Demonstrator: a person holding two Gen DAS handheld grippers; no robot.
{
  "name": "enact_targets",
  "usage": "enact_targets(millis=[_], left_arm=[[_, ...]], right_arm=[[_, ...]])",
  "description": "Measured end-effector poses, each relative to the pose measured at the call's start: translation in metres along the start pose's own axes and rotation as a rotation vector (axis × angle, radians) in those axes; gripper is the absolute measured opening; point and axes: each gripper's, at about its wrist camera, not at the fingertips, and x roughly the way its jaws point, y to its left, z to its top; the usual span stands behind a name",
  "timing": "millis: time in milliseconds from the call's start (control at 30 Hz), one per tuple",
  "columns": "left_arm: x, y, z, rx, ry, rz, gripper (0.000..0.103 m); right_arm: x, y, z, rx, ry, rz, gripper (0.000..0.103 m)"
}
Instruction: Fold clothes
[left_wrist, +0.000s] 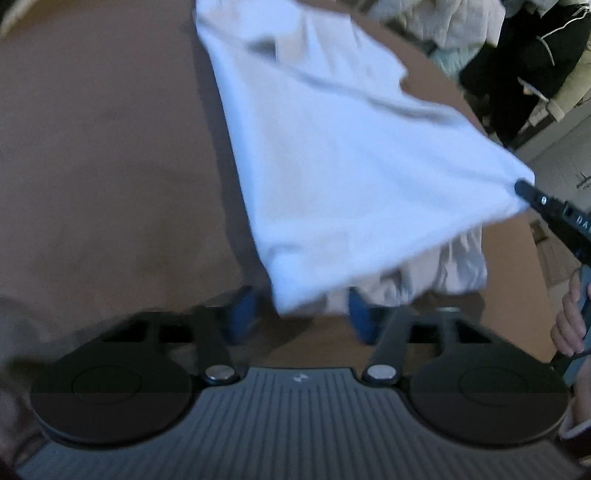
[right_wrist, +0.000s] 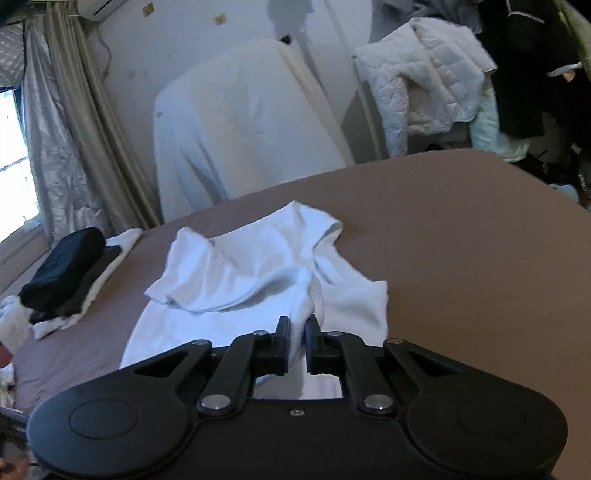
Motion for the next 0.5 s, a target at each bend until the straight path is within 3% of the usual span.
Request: enact_targets(millis=[100, 167, 300, 367, 500], left_arm=[[-0.001, -0.005, -0.002, 0.03, -0.045, 0.035, 0.004], [-0.017, -0.017, -0.001, 0.094, -0.091, 0.049, 0.003], [-0.049, -0.029, -0.005, 0.113, -0.129, -0.013, 0.002], [-0.047, -0.029, -0.013, 0.138, -0.097, 0.017, 0.002], [-0.018, -0.007, -0.026, 0.043, 0.036, 0.069, 0.0]], right_arm=[[0.003, -0.001, -0.004, 0.016, 0.019, -0.035, 0.008], [-0.008, 0.006, -0.008, -0.022, -0.065, -0.064, 0.007], [-0.04, 0.029, -0.006, -0.108, -0.143, -0.046, 0.007], [-0.046, 0.029, -0.01, -0.103, -0.109, -0.058, 0.007], [-0.023, 0.005, -0.03, -0.033, 0.025, -0.137, 0.007]])
